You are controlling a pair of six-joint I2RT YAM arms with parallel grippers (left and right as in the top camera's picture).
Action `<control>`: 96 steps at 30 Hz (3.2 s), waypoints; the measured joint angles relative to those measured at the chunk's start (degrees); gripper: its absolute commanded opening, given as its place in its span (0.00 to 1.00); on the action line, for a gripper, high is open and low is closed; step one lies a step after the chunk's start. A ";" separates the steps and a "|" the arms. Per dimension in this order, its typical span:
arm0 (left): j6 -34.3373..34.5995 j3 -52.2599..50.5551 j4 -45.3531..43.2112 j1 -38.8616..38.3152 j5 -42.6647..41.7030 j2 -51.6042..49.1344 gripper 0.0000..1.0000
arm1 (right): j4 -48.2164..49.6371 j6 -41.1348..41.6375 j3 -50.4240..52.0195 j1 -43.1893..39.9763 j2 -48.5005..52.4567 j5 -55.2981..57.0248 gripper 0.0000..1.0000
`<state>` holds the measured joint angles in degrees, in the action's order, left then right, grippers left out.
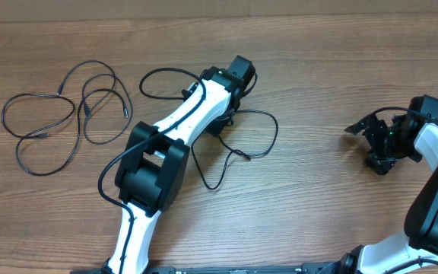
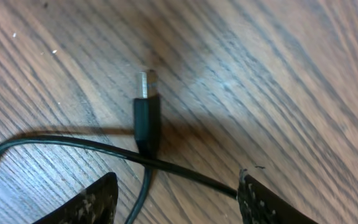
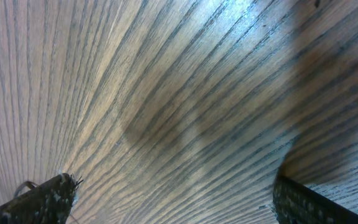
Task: Untangle cables
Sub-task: 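Lift the held black cable with the left gripper and carry it far left, then lower the cable onto the left cable pile and release it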
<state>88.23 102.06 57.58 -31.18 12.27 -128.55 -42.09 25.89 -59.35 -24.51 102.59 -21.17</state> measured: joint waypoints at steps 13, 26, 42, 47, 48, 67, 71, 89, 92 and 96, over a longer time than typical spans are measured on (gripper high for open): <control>5.79 -5.33 -5.11 0.92 1.14 0.17 0.04 | 0.04 0.02 0.00 0.00 0.00 0.02 1.00; -16.46 -4.50 -9.29 0.96 1.20 0.15 0.04 | 0.04 0.00 0.00 0.00 0.00 0.02 1.00; -68.39 6.86 -9.42 3.74 7.13 14.67 0.04 | 0.04 0.00 0.00 0.02 0.00 0.02 1.00; -79.84 7.08 -9.40 7.37 12.46 21.75 0.04 | 0.04 0.04 0.00 0.00 0.00 0.02 1.00; -81.31 7.10 -9.29 8.24 13.16 22.71 0.04 | 0.02 0.02 0.00 0.00 0.00 0.02 1.00; -91.17 7.17 -1.64 30.18 13.35 26.53 0.04 | 0.02 0.02 0.00 0.00 0.00 0.02 1.00; -93.46 7.17 -1.64 34.56 6.56 26.53 0.04 | 0.04 0.02 0.00 0.00 0.00 0.02 1.00; -97.66 3.72 -3.21 45.57 -15.10 26.53 0.04 | 0.04 0.02 0.00 0.00 0.00 0.02 1.00; -98.84 3.72 -3.43 45.88 -15.08 26.53 0.04 | 0.02 0.02 0.00 0.02 0.00 0.02 1.00; -99.86 3.72 -2.14 45.97 -15.04 26.01 0.08 | 0.02 0.02 0.00 0.00 0.00 0.02 1.00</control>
<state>-11.64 105.78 55.44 14.79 -2.76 -102.54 -42.06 25.91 -59.35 -24.51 102.59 -21.15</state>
